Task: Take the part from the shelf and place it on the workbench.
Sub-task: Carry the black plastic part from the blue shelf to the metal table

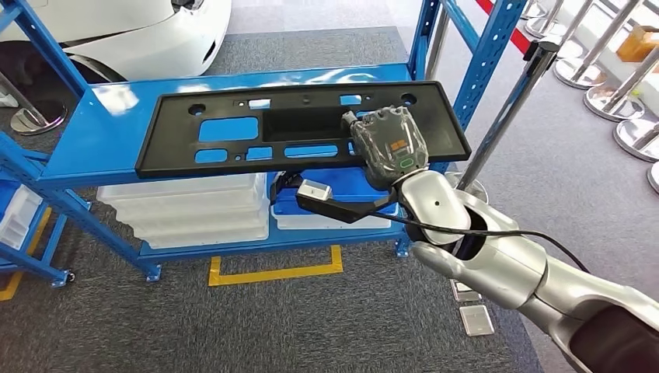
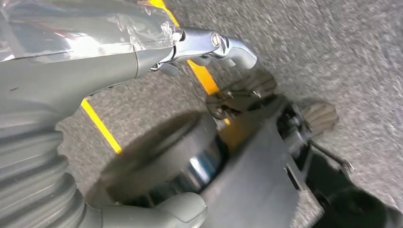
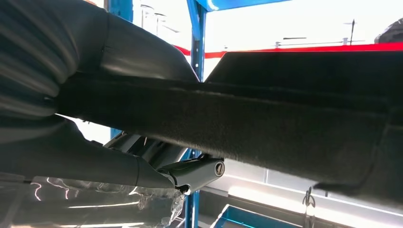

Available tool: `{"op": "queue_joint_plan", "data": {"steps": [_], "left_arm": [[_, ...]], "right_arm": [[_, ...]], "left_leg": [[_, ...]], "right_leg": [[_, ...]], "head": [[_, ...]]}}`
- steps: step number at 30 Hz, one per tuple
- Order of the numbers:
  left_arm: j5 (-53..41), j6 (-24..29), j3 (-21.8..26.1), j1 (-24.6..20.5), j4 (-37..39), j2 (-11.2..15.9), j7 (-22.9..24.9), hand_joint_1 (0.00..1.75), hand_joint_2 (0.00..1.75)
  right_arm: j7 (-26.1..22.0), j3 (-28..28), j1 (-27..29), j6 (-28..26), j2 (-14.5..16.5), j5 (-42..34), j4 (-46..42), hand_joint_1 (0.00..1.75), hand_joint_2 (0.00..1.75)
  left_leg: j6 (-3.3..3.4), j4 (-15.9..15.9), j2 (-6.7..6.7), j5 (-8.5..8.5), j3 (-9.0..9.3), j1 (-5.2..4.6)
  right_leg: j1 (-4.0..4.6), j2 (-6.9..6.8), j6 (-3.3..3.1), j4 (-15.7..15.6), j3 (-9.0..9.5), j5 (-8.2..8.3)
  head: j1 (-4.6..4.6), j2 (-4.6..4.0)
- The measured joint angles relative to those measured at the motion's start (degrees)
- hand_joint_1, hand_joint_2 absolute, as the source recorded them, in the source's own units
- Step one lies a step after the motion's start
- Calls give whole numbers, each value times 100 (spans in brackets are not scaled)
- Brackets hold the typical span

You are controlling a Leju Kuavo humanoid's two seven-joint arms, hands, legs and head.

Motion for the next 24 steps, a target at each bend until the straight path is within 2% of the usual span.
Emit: {"op": "queue_joint_plan", "data": {"steps": [1, 2, 3, 4, 5, 6, 7, 8, 9, 10, 12, 14, 16, 17, 18, 19, 20, 22, 23, 24], "left_arm": [[1, 2, 0, 0, 0, 0, -3, 0, 175], [2, 4, 0, 0, 0, 0, -4, 0, 175], [2, 4, 0, 1, 0, -1, -5, 0, 175], [2, 4, 0, 3, 0, -1, -5, 0, 175], [2, 4, -1, 5, 0, -2, -5, 0, 175], [2, 5, -1, 5, 0, -3, -5, 0, 175], [2, 7, -1, 4, 0, -3, -5, 0, 175], [2, 10, -1, 3, 0, -4, -4, 0, 175], [2, 14, 0, 1, 0, -4, -4, 0, 175], [1, 18, 0, 0, 0, -4, -3, 0, 175], [1, 26, 0, -2, 0, -4, -1, 0, 175], [1, 31, 0, -2, 0, -3, -2, 0, 175], [1, 30, 0, 4, 0, -4, -7, 0, 175], [2, 23, 0, 8, 0, -4, -15, 0, 175], [4, 14, 0, 10, 0, -4, -23, 0, 175], [6, 4, 0, 10, 0, -4, -31, 0, 175], [7, -8, 0, 7, 0, -4, -37, 0, 175], [8, -22, 0, 10, 0, -3, -36, 0, 175], [8, -27, 0, 14, 0, -3, -34, 0, 175], [9, -31, 0, 19, 0, -2, -32, 0, 175]], "right_arm": [[10, -5, 1, -9, -1, -16, 0, 175, 175], [19, -8, 4, -17, -2, -32, 0, 175, 175], [26, -8, 9, -20, -4, -46, 0, 175, 175], [33, -8, 15, -20, -5, -57, 0, 175, 175], [39, -8, 20, -20, -7, -67, 0, 175, 175], [44, -9, 22, -21, -8, -74, 0, 175, 175], [49, -14, 20, -21, -8, -78, 0, 175, 175], [52, -20, 13, -22, -5, -80, -1, 175, 175], [54, -28, 6, -23, -2, -84, -1, 175, 175], [57, -37, -1, -23, 1, -92, -2, 175, 175], [64, -49, -5, -21, 2, -116, -1, 175, 175], [77, -56, -10, -18, 1, -143, 0, 175, 175], [99, -61, -15, -12, 6, -175, 0, 175, 175], [114, -60, -15, -7, 9, -193, 1, 175, 175], [126, -60, -13, 1, 10, -209, 1, 175, 175], [138, -59, -11, 7, 10, -222, 2, 175, 175], [149, -59, -10, 11, 10, -237, 2, 175, 175], [167, -59, -11, 14, 10, -260, 2, 175, 175], [174, -59, -16, 15, 10, -269, 2, 175, 175], [181, -59, -22, 15, 10, -274, 2, 175, 175]], "left_leg": [[23, 0, 26, 50, -63, -5], [35, 6, 56, 94, -127, -7], [33, 19, 89, 136, -191, -8], [26, 39, 126, 170, -256, -8], [16, 67, 164, 193, -318, -5], [5, 105, 204, 205, -362, -2], [-12, 150, 239, 207, -400, -4], [-33, 200, 272, 205, -428, -14], [-60, 247, 303, 207, -446, -26], [-89, 280, 333, 213, -468, -38], [-149, 316, 380, 222, -488, -47], [-220, 499, 250, 66, -558, -28], [-278, 1089, 45, -299, -793, 3], [-291, 1483, -4, -479, -957, 13], [-298, 1797, -20, -582, -1089, 19], [-298, 1949, -25, -579, -1146, 23], [-289, 1884, -32, -462, -1099, 29], [-250, 1203, -116, -60, -763, 43], [-227, 838, -202, 83, -575, 50], [-209, 559, -281, 154, -448, 53]], "right_leg": [[-4, -3, 24, 354, -107, -287], [-10, -5, 43, 747, -211, -497], [-16, -7, 62, 1082, -280, -569], [-21, -11, 77, 1267, -278, -499], [-26, -23, 87, 1250, -178, -347], [-30, -62, 92, 1015, 32, -190], [-28, -146, 87, 641, 303, -126], [-7, -229, 57, 254, 560, -141], [12, -296, 20, -47, 743, -197], [31, -321, -20, -213, 826, -268], [32, -247, -98, -289, 825, -281], [8, -163, -176, -325, 803, -239], [-2, -85, -234, -341, 773, -201], [1, -42, -249, -339, 753, -188], [5, 5, -257, -335, 737, -177], [7, 54, -260, -331, 726, -167], [8, 107, -258, -327, 722, -161], [5, 210, -249, -320, 726, -153], [7, 259, -234, -316, 719, -145], [3, 303, -211, -312, 705, -131]], "head": [[37, 0], [69, 0], [99, 0], [128, 0], [157, 0], [185, 0], [214, 0], [238, 0], [248, 0], [250, 0], [232, 0], [210, 0], [152, 0], [120, 0], [101, 0], [90, 0], [77, 0], [51, 0], [44, 0], [42, 0]]}}
